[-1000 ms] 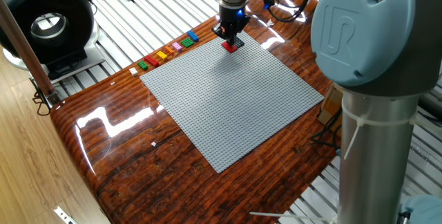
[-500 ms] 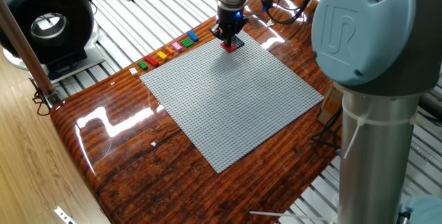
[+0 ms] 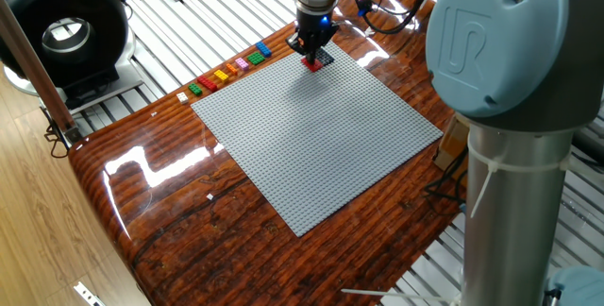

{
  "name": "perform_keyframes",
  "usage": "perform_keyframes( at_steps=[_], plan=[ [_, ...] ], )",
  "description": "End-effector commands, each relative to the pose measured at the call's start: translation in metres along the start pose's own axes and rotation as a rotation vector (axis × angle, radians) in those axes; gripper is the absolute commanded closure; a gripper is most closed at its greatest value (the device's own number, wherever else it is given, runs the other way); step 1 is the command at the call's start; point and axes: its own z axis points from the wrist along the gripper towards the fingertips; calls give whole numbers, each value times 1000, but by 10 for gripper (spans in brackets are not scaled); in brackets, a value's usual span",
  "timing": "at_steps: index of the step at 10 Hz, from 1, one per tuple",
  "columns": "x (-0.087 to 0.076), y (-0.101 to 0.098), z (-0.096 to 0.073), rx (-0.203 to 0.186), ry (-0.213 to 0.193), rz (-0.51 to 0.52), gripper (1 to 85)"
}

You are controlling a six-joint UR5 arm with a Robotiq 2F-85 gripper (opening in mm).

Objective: Build with small Lego blocks

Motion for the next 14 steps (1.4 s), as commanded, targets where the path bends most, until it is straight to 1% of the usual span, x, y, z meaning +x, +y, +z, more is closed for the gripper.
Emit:
perform_keyframes(
  at_steps=[1,5,7,8,9,10,13,14],
  plan=[
    [-1,4,-1,-8,-3,15,847],
    [-3,3,1,-7,-12,7,847],
    [-10,5,9,-30,-42,-5,847],
    [-8,4,7,-28,-35,-5,847],
    [-3,-1,0,-14,-11,-7,847],
    [-1,-2,-2,-10,-5,-6,847],
    [-1,-1,0,-12,-5,2,847],
    [-4,3,5,-24,-20,6,847]
  ],
)
